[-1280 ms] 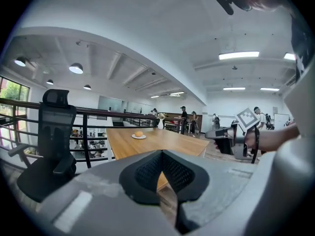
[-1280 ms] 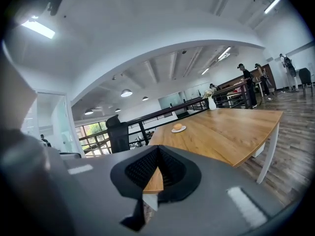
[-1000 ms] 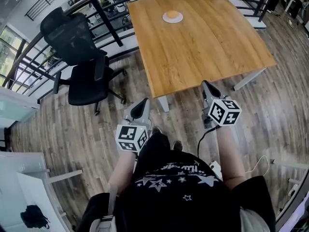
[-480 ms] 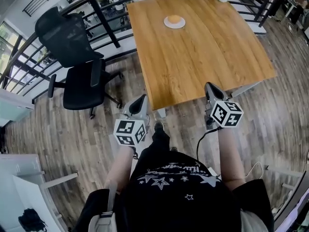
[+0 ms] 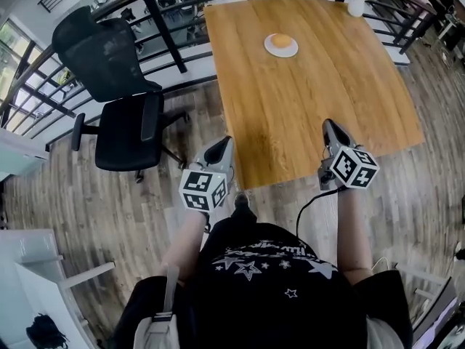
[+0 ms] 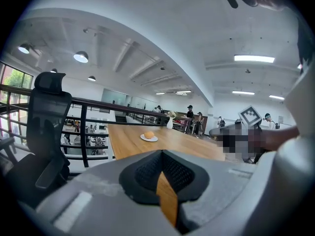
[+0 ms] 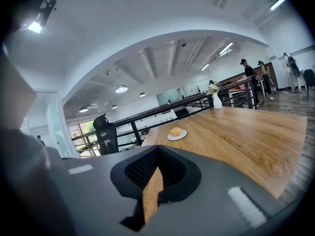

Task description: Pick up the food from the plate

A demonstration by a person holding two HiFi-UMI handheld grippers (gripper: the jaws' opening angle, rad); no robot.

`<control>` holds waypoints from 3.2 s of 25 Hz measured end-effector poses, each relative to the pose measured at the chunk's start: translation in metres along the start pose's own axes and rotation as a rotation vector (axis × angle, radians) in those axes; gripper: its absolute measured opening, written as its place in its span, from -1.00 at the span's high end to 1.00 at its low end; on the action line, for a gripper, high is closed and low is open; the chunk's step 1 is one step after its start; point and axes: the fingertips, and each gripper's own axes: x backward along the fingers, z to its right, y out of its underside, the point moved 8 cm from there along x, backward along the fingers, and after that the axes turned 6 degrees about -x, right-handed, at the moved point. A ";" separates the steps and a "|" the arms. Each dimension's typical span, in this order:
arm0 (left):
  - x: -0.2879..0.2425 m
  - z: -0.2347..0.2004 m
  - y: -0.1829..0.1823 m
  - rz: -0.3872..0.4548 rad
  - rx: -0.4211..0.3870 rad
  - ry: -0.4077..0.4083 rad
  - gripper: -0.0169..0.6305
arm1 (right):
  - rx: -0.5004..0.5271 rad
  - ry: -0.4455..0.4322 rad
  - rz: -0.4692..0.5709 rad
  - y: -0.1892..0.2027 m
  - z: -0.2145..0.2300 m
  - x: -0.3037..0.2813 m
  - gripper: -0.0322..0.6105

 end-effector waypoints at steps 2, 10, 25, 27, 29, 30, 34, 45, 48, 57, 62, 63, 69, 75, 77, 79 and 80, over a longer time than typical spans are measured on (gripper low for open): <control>-0.009 -0.017 -0.006 0.004 0.006 -0.003 0.94 | -0.014 -0.009 0.010 -0.012 -0.005 -0.016 0.89; -0.046 -0.075 -0.028 0.037 0.014 0.004 0.94 | 0.042 0.023 0.029 -0.050 -0.012 -0.068 0.89; -0.109 -0.092 -0.043 -0.013 0.005 0.010 0.95 | 0.139 -0.082 -0.060 -0.076 0.025 -0.142 0.04; -0.117 -0.090 -0.048 -0.019 0.017 -0.024 0.94 | 0.135 -0.127 -0.065 -0.087 0.035 -0.160 -0.13; -0.124 -0.087 -0.051 -0.023 0.033 -0.058 0.94 | 0.148 -0.149 -0.086 -0.096 0.047 -0.180 -0.17; -0.128 -0.086 -0.051 -0.026 0.038 -0.075 0.94 | 0.159 -0.156 -0.094 -0.100 0.054 -0.189 -0.17; -0.141 -0.081 -0.049 -0.033 0.045 -0.135 0.94 | 0.217 -0.194 -0.104 -0.111 0.076 -0.223 -0.17; -0.206 -0.078 -0.072 -0.068 0.047 -0.196 0.94 | 0.334 -0.328 -0.210 -0.161 0.118 -0.339 -0.17; -0.218 -0.080 -0.074 -0.076 0.041 -0.205 0.94 | 0.355 -0.360 -0.258 -0.152 0.121 -0.364 -0.17; -0.244 -0.092 -0.068 -0.118 0.045 -0.240 0.94 | 0.486 -0.418 -0.386 -0.119 0.127 -0.437 -0.19; -0.250 -0.097 -0.058 -0.148 0.057 -0.251 0.94 | 0.614 -0.500 -0.427 -0.104 0.120 -0.464 -0.35; -0.253 -0.098 -0.056 -0.153 0.060 -0.250 0.94 | 0.636 -0.517 -0.430 -0.102 0.120 -0.468 -0.37; -0.269 -0.098 -0.046 -0.181 0.065 -0.237 0.94 | 0.714 -0.533 -0.489 -0.082 0.125 -0.491 -0.38; -0.273 -0.099 -0.039 -0.196 0.077 -0.238 0.94 | 0.768 -0.505 -0.531 -0.066 0.129 -0.506 -0.35; -0.272 -0.098 -0.035 -0.205 0.078 -0.236 0.94 | 0.788 -0.491 -0.531 -0.062 0.130 -0.509 -0.27; -0.272 -0.097 -0.034 -0.211 0.080 -0.237 0.94 | 0.790 -0.487 -0.522 -0.061 0.131 -0.512 -0.26; -0.272 -0.096 -0.033 -0.212 0.082 -0.238 0.94 | 0.788 -0.488 -0.521 -0.061 0.131 -0.513 -0.26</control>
